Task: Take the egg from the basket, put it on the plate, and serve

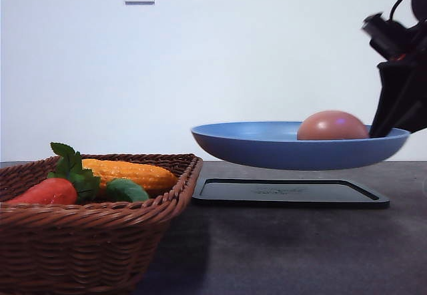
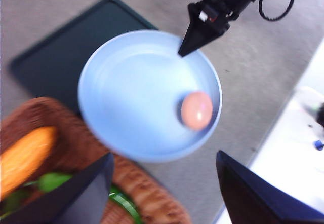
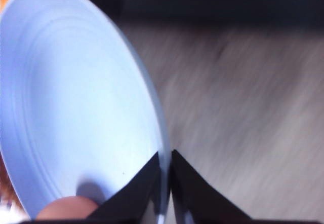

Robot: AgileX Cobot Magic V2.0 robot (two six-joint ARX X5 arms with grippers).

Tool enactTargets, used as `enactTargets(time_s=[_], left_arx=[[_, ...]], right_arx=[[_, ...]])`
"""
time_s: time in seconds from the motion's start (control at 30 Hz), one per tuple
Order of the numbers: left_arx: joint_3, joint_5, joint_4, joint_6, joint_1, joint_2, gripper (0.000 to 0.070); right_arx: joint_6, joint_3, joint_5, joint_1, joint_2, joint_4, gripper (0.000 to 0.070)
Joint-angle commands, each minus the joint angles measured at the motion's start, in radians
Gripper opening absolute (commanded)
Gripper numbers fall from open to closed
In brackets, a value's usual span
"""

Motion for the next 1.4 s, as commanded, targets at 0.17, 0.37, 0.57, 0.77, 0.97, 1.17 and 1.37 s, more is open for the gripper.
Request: enactTargets(time_s=[0.17,0.37,0.57,0.77,0.97,1.17,1.37], left_arx=[[0.025,-0.12,-0.058,-0.008,-0.01,-0.084,0.0409],[0.025,-0.186,-0.068,-0.018,-0.01,-0.112,0.0409],[0.025,-0.186,-0.065,-0.028,-0.01,-0.113,0.0409],[0.025,-0.186,-0.056,-0.043,-0.01,-0.112,0.0409],[0.025,-0.186,-0.048,-0.057,-0.01,-0.112,0.0409],[0.025,-0.186,-0.048,-0.063,-0.01,-0.112,0.0409],[0.025,-0.186,-0.048,-0.063,-0.01,-0.112,0.0409]], right_arx=[[-0.02,0.199,-0.012,-0.053,0.219,0.058,0.0],[0.003,0.362,-0.012,-0.079,0.41,0.067,0.0],[0.008,0.476,-0.012,-0.082,0.549,0.07,0.0],[0.014,0.515,0.016,-0.077,0.603,0.099,0.0],[0.013,0.515,0.032,-0.077,0.604,0.104,0.0],[0.006,0.515,0.086,-0.076,0.604,0.079,0.0151],[0.005,0.516,0.087,-0.075,0.603,0.087,0.0227]])
